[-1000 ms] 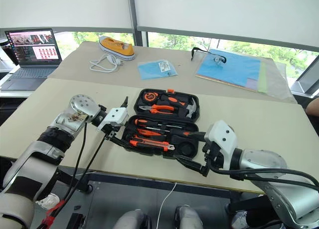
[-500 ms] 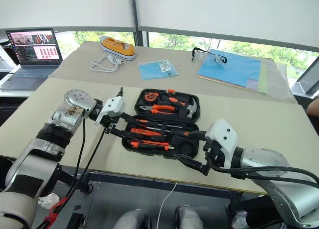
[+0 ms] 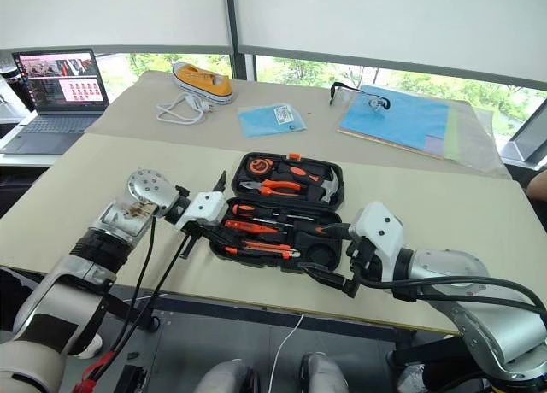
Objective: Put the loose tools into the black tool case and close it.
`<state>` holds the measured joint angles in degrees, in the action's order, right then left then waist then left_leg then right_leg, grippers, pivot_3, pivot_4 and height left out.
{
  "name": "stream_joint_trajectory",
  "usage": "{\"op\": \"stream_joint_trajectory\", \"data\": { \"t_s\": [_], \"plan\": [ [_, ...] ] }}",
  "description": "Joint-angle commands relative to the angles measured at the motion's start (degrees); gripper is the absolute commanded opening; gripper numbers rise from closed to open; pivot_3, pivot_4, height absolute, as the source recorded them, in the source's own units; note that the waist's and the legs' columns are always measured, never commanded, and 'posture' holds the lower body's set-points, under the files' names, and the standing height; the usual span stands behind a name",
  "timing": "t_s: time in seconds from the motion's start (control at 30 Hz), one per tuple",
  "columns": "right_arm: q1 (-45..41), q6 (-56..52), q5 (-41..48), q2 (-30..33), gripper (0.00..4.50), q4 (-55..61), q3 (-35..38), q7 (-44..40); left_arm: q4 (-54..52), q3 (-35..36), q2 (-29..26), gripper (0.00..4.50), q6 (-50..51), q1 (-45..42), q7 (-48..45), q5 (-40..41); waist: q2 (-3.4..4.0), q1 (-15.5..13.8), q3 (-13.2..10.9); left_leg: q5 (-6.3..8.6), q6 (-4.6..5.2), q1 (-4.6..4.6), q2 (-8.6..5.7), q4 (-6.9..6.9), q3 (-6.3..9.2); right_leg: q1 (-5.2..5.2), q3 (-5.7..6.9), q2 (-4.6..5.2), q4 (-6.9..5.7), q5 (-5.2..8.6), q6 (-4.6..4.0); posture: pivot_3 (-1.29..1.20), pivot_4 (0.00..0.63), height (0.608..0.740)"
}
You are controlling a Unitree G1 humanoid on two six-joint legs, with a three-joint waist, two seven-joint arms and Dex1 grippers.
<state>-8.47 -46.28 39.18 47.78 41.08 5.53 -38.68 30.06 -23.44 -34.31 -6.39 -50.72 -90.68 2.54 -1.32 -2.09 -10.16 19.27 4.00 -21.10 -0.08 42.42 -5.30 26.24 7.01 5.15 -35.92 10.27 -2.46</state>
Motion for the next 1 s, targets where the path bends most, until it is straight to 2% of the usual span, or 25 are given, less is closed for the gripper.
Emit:
{"op": "stream_joint_trajectory", "data": {
  "t_s": [0.03, 0.17, 0.3, 0.43, 0.47, 0.57, 0.6, 0.73, 0.77, 0.83, 1.0],
  "plan": [
    [-0.67, 1.17, -0.08, -0.22, 4.50, 1.11, 1.04, 0.29, 1.72, -2.66, 0.04, 0.06, -5.74, 1.45, 2.20, -5.75, 0.01, -0.07, 0.05, 0.00, 0.00, 0.02, 0.00, 0.02, 0.00, -0.02, 0.00, 0.03, -0.01, 0.00, 0.00, 0.00, 0.150, 0.718],
    [0.00, 1.09, -0.01, -0.21, 4.50, 1.46, 1.64, 0.58, 4.11, -1.37, 1.18, 0.06, -6.49, 0.03, 3.60, -5.94, 0.07, -0.19, 0.30, -0.02, 0.06, 0.05, 0.00, 0.11, 0.01, -0.10, -0.05, 0.09, -0.02, 0.02, 0.19, 0.00, 0.150, 0.718],
    [1.81, 0.57, 0.18, 0.59, 4.50, 1.80, 3.45, 0.77, 3.00, 3.66, 1.69, 0.06, 2.14, -1.97, 1.61, 0.46, 0.07, -0.21, 0.32, 0.05, 0.26, -0.02, 0.00, 0.34, 0.03, -0.12, -0.07, 0.17, -0.06, -0.08, 0.43, 0.00, 0.150, 0.718],
    [5.10, -2.14, 2.30, 2.70, 4.50, -0.21, 10.19, 0.05, -3.86, 10.65, 0.06, 0.98, 14.76, -1.03, -0.59, 10.22, 0.04, -0.02, 0.30, 0.06, 0.42, -0.18, 0.00, 0.42, 0.01, 0.01, -0.11, 0.16, -0.04, -0.16, 0.57, 0.00, 0.150, 0.718],
    [5.59, -2.58, 2.70, 3.06, 4.50, -0.59, 11.27, -0.07, -5.32, 11.73, -0.18, 1.47, 16.58, -0.59, -0.18, 11.43, 0.04, 0.00, 0.30, 0.07, 0.43, -0.25, 0.01, 0.42, 0.00, 0.06, -0.12, 0.14, -0.02, -0.17, 0.57, 0.00, 0.150, 0.718],
    [6.48, -1.99, -0.10, 5.49, 4.50, -5.39, 13.36, -0.89, -14.10, 17.12, -0.59, 2.45, 23.56, 3.52, 5.54, 16.13, 0.06, 0.15, 0.31, 0.07, 0.43, -0.21, -0.01, 0.41, 0.00, 0.02, -0.12, 0.13, 0.02, -0.25, 0.42, 0.00, 0.150, 0.718],
    [5.98, -1.40, -1.54, 6.28, 4.50, -8.00, 13.17, -0.98, -17.72, 18.72, -0.73, 2.76, 25.67, 5.45, 7.49, 17.48, 0.07, 0.25, 0.32, 0.09, 0.46, -0.21, -0.02, 0.38, -0.01, 0.02, -0.12, 0.12, 0.09, -0.40, 0.18, 0.00, 0.150, 0.718],
    [0.54, 2.33, -7.58, 7.75, 4.50, -19.16, 7.91, -1.66, -27.55, 20.43, -0.87, 4.22, 31.33, 10.52, 11.92, 20.37, 0.06, 0.80, 0.31, 0.11, 0.48, -0.20, -0.06, 0.33, -0.07, -0.02, -0.12, 0.16, 0.18, -0.40, 0.20, 0.00, 0.150, 0.718],
    [-1.63, 3.17, -9.57, 7.69, 4.50, -22.56, 5.82, -1.81, -29.31, 20.54, -0.69, 4.45, 32.04, 11.44, 12.89, 20.89, 0.06, 0.92, 0.30, 0.11, 0.48, -0.21, -0.06, 0.33, -0.07, -0.03, -0.12, 0.16, 0.20, -0.40, 0.22, 0.00, 0.150, 0.718],
    [-6.11, 5.37, -13.53, 7.22, 4.50, -29.33, 1.54, -2.40, -31.70, 20.40, -0.35, 4.45, 32.82, 12.65, 14.51, 21.28, 0.07, 0.95, 0.30, 0.09, 0.44, -0.17, -0.05, 0.35, -0.09, -0.05, -0.15, 0.16, 0.20, -0.17, 0.61, 0.00, 0.150, 0.718],
    [-14.71, 10.26, -20.75, 4.79, 4.50, -42.65, -6.76, -5.15, -35.37, 19.46, -1.36, 4.45, 33.35, 14.92, 16.33, 20.80, 0.08, 1.41, 0.29, -0.03, 0.24, -0.07, -0.04, 0.33, -0.11, -0.07, -0.27, 0.16, 0.12, -0.14, 0.62, 0.00, 0.150, 0.718]
  ]
}}
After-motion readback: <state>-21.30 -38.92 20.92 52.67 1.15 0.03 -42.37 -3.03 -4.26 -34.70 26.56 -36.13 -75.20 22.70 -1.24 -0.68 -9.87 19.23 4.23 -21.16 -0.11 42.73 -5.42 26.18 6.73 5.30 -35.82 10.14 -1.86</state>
